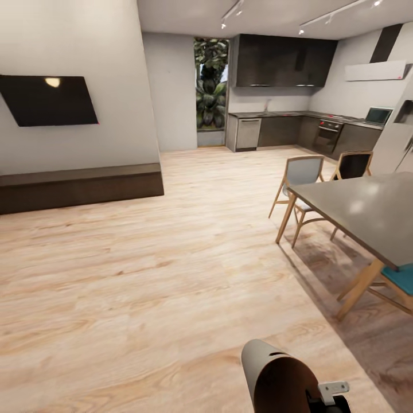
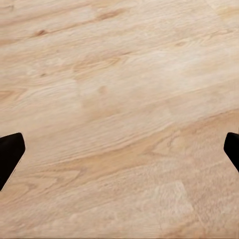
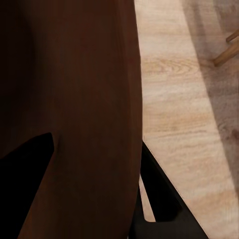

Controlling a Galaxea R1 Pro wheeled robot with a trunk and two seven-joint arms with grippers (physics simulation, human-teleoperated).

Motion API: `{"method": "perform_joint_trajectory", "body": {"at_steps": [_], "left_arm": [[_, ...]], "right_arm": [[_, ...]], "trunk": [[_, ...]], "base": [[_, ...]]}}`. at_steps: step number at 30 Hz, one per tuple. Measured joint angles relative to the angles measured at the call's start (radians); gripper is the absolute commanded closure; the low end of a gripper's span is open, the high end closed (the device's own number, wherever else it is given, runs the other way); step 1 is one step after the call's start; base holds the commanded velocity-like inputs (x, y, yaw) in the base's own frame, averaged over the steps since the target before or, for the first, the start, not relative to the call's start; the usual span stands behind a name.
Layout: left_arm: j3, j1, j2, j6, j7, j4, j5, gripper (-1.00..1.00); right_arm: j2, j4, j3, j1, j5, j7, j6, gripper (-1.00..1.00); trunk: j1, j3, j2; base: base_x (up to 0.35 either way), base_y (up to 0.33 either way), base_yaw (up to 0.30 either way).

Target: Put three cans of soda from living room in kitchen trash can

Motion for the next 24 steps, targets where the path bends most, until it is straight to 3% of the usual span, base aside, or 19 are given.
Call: {"method": "perform_joint_trajectory", "body": {"at_steps": [11,24], "left_arm": [[0.000,0.000,0.000,-0.001,0.000,-0.006,-0.001,-1.00],[0.000,0.000,0.000,-0.001,0.000,-0.007,-0.001,-1.00]], "right_arm": [[0.000,0.000,0.000,0.000,-0.001,0.000,0.000,1.00],[0.001,0.000,0.000,0.000,-0.001,-0.001,0.000,1.00]], "trunk": [[0.000,0.000,0.000],[0.000,0.000,0.000]], "base": [[-0.002,0.101,0.017],[0.000,0.002,0.220]]}}
